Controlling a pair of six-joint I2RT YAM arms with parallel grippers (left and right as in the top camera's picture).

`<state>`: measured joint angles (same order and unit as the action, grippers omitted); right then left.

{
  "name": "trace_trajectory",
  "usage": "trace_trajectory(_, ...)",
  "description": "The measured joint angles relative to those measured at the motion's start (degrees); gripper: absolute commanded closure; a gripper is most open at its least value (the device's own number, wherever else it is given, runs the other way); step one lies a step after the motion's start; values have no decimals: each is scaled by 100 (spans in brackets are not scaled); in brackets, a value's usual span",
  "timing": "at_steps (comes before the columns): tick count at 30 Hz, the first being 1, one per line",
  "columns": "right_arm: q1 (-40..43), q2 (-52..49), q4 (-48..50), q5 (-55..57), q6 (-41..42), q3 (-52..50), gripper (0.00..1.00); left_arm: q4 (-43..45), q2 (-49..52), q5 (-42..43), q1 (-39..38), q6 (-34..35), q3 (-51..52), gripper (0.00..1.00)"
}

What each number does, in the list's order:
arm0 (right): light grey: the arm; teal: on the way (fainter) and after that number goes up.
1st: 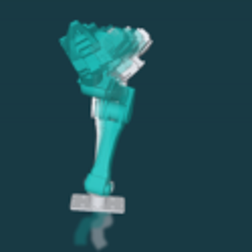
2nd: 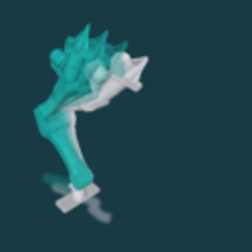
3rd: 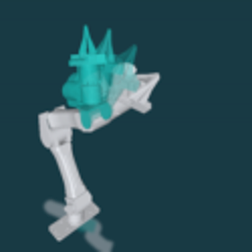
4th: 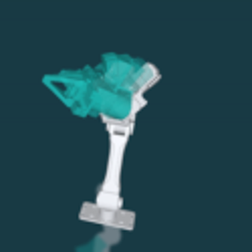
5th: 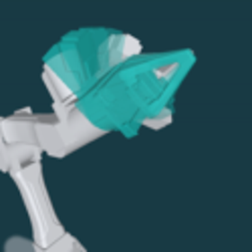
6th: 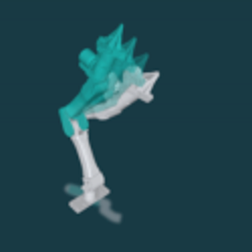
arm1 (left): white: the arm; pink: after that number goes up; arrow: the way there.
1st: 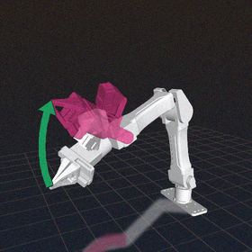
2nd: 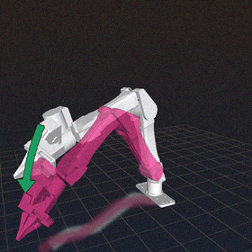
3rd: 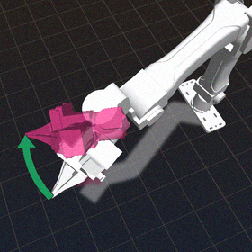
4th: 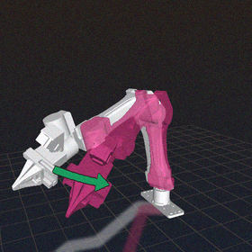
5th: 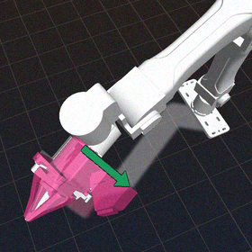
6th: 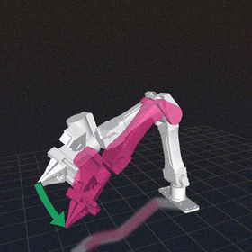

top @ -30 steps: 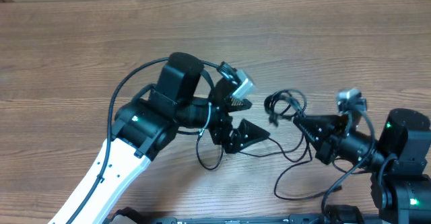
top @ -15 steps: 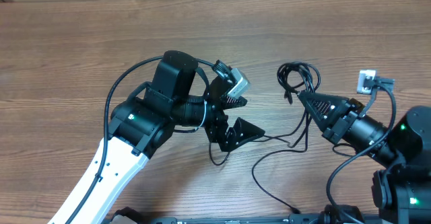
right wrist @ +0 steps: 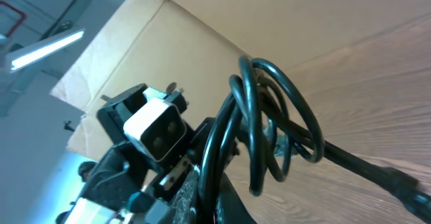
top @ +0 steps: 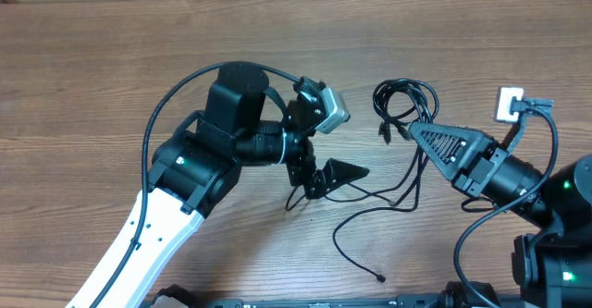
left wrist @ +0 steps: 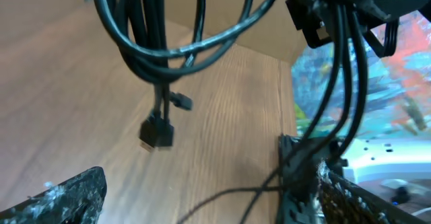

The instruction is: Untangle cables

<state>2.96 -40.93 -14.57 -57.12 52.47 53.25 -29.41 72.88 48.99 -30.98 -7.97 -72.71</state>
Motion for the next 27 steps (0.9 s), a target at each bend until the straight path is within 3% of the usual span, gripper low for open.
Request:
trace_trajectory(13, 0, 0, 1659, -269, 1360, 0, 96, 686, 0, 4, -55, -129, 0, 0)
trace_trajectory(27, 0, 0, 1714, -466, 1753, 0, 96, 1589, 0, 133, -468, -149, 2, 2)
